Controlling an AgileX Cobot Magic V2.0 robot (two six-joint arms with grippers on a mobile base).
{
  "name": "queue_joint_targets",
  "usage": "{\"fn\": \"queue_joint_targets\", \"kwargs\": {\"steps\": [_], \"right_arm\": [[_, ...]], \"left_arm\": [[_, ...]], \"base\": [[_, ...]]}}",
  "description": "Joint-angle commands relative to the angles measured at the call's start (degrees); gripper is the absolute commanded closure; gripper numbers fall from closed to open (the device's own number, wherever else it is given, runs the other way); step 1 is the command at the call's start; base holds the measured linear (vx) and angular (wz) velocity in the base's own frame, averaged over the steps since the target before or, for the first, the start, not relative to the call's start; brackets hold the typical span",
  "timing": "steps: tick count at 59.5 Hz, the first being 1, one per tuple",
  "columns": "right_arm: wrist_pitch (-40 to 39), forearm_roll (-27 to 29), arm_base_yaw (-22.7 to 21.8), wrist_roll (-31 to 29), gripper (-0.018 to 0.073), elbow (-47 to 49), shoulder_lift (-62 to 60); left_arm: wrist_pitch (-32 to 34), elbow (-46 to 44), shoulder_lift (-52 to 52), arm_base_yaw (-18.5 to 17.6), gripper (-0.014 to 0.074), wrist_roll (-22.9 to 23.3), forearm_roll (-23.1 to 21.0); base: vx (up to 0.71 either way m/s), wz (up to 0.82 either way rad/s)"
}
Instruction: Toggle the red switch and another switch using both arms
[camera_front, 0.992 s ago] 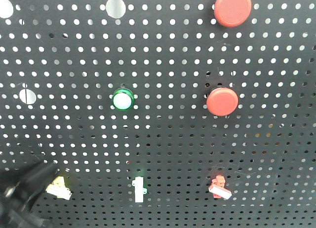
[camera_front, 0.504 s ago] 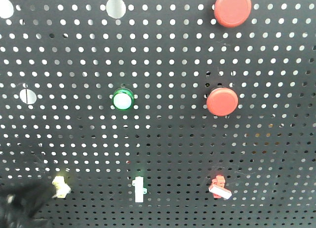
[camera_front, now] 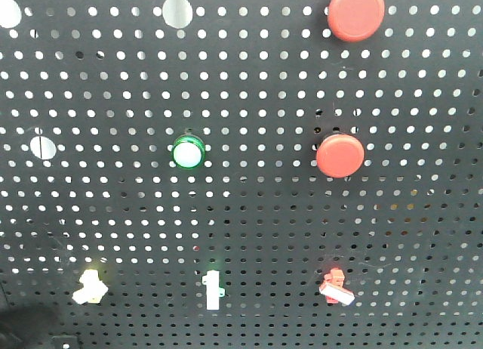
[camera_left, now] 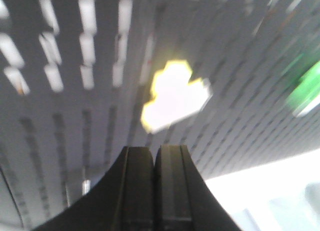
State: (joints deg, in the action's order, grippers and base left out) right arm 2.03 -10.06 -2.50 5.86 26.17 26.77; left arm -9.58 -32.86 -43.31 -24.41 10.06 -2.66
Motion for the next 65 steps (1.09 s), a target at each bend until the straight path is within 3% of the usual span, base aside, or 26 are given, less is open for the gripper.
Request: {"fn": "queue_joint_targets", "kwargs": {"steps": [1,9,17,28,34,53,65], "right_arm": [[-4.89,0.89,0.94,-0.11,0.0566,1.89,1.12],[-5.78,0.89,7.41,-0.11,0.0566,1.89,2.43],[-8.18,0.89,16.68,-0.17,0.0566,1.89,5.82],[-17.77,0.89,28.04,-0.17,0.0566,2.0,14.1],[-21.46,2.11,31.79,-0.37,0.0566,3.26,20.18],[-25.08,2.35,33.22,-0.38,0.0566,9.76,33.07],[-18.36,2.36,33.22,3.17,0.0566,9.92,35.67]], "left_arm": [[6.89,-1.62,2.95,-0.32,0.0594,0.43,0.65],[6.95,-1.62,4.58,-0.32,0.0594,0.43,2.66],[6.75,-1.62,4.45,-0.32,0.0594,0.43,3.04],[7.97,-1.62,4.45,-0.32,0.0594,0.43,3.04],[7.91,-1.62,4.45,-0.32,0.0594,0.43,3.04],[7.85,-1.62,4.45,-0.32,0.0594,0.43,2.98],[7.84,-1.62,4.45,-0.32,0.0594,0.43,3.03]], "base": [[0.0,0.0],[0.0,0.0],[0.0,0.0],[0.0,0.0],[0.0,0.0],[0.0,0.0],[0.0,0.0]]}}
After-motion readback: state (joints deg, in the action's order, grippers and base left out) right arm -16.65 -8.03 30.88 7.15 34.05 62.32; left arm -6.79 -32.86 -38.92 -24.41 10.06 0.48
